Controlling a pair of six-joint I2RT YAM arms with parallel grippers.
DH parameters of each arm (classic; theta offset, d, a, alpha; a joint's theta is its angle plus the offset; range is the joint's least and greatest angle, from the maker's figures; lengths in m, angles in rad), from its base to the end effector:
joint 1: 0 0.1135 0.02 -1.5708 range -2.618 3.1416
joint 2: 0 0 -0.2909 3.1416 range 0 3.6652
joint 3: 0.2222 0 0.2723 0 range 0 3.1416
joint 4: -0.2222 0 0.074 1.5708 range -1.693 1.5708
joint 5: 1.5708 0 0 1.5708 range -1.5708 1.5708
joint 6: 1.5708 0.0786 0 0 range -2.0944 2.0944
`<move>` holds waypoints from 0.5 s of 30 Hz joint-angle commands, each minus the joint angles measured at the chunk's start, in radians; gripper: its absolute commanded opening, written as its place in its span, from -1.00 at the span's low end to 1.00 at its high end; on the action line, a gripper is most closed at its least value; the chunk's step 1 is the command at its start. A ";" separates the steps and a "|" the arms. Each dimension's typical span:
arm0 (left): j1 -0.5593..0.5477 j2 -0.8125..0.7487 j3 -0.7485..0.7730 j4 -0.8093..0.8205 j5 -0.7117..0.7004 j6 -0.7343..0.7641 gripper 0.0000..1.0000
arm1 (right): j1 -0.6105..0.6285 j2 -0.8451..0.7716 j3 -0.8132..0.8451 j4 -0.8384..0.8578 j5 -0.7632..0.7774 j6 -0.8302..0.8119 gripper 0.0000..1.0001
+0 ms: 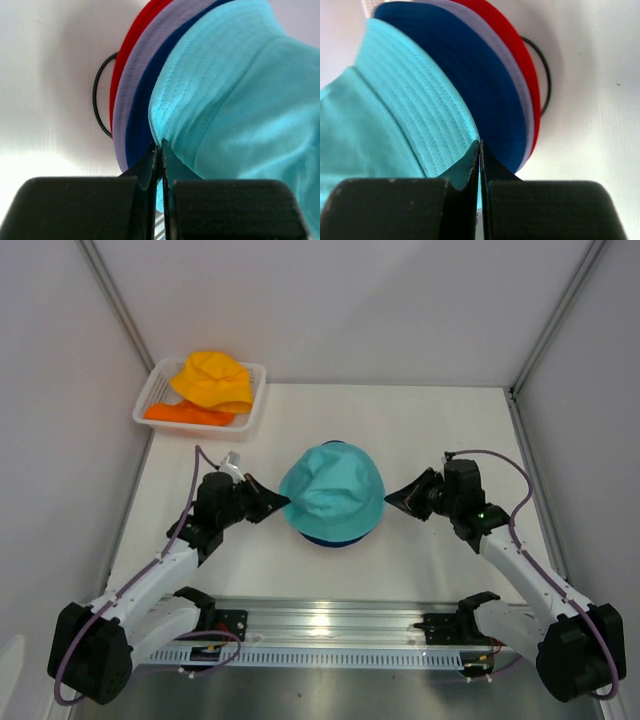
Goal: Stack the hats
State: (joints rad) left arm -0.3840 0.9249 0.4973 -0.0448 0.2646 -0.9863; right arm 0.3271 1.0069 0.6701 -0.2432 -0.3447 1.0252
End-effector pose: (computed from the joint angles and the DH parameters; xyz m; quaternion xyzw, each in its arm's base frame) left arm 0.2194 -0.1108 0.2221 -0.1850 0.8279 -0.4146 0.3295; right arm 0.2366 0.1083 0.2471 0.2198 0.8424 0.4108 0.2709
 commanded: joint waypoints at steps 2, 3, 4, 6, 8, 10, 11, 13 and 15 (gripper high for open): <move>-0.009 0.077 0.013 0.005 -0.033 0.052 -0.99 | -0.003 0.068 -0.064 0.019 0.055 -0.050 -1.00; -0.009 0.104 0.020 -0.003 -0.028 0.057 -0.99 | -0.005 0.084 -0.069 0.025 0.049 -0.054 -1.00; -0.009 0.112 0.023 -0.003 -0.019 0.060 -0.99 | -0.006 0.114 -0.073 0.041 0.036 -0.057 -1.00; -0.012 0.120 0.030 0.003 -0.010 0.066 -0.99 | -0.005 0.139 -0.076 0.053 0.026 -0.071 -1.00; -0.012 0.118 0.037 -0.010 -0.024 0.069 -0.99 | -0.005 0.165 -0.067 0.061 0.016 -0.082 -1.00; -0.012 0.117 0.047 -0.044 -0.030 0.078 -0.99 | -0.005 0.176 -0.053 0.045 0.006 -0.109 -1.00; -0.012 0.112 0.052 -0.052 -0.028 0.092 -0.99 | -0.008 0.177 -0.041 0.029 0.006 -0.123 -1.00; -0.013 0.083 0.070 -0.062 -0.019 0.106 -0.99 | -0.011 0.168 0.003 -0.028 0.019 -0.175 -1.00; -0.012 0.062 0.081 -0.069 -0.016 0.130 -0.90 | -0.034 0.135 0.046 -0.060 0.015 -0.211 -0.99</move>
State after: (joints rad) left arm -0.3908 1.0267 0.5282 -0.0719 0.2646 -0.9237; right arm 0.3199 1.1816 0.6250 -0.2638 -0.3309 0.9024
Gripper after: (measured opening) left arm 0.034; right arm 0.005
